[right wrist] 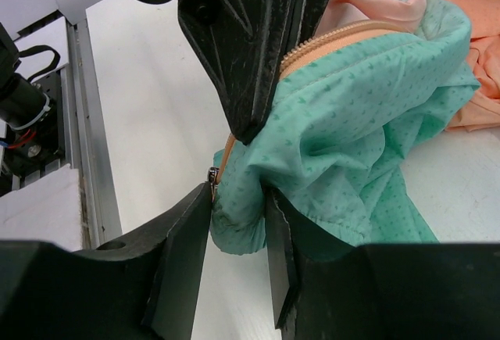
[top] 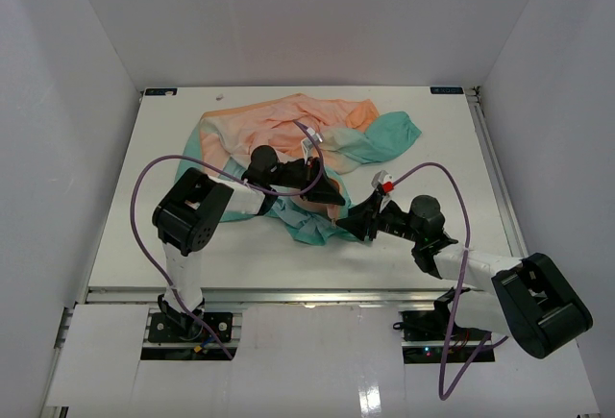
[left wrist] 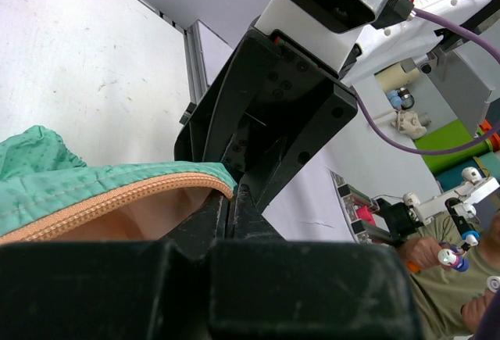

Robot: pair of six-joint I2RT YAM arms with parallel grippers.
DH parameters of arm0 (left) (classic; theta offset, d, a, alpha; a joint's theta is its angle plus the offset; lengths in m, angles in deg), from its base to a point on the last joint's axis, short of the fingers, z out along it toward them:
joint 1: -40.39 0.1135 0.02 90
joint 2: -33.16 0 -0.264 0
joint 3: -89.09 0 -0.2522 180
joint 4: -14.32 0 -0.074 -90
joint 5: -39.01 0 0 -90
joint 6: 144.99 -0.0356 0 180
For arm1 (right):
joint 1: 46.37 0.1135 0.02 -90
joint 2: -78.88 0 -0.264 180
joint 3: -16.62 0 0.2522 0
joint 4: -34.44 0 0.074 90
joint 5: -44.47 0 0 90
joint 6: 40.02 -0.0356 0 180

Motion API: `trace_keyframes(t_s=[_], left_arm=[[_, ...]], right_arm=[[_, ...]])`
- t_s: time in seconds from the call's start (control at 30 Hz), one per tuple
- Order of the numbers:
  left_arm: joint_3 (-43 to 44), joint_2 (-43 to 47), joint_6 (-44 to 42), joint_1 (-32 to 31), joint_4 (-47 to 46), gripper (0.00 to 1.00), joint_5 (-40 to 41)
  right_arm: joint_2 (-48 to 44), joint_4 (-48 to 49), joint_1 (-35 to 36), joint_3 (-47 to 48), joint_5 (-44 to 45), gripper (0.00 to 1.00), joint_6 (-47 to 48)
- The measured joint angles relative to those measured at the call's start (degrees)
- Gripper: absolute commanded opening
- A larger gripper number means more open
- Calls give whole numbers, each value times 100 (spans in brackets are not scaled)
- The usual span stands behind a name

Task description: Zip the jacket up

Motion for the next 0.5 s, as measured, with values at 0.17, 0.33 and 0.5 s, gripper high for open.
trace_keyframes(t_s=[0.17, 0.33, 0.5], left_arm=[[0, 9, -49, 0, 75, 0, 11], [0, 11, -121, 0, 184, 0, 30], [0, 26, -161, 0, 258, 0, 41]], right_arm=[[0, 39, 0, -2, -63, 35, -24], [5, 37, 0, -2, -77, 38, -63], [60, 27, 0, -2, -31, 39, -85]])
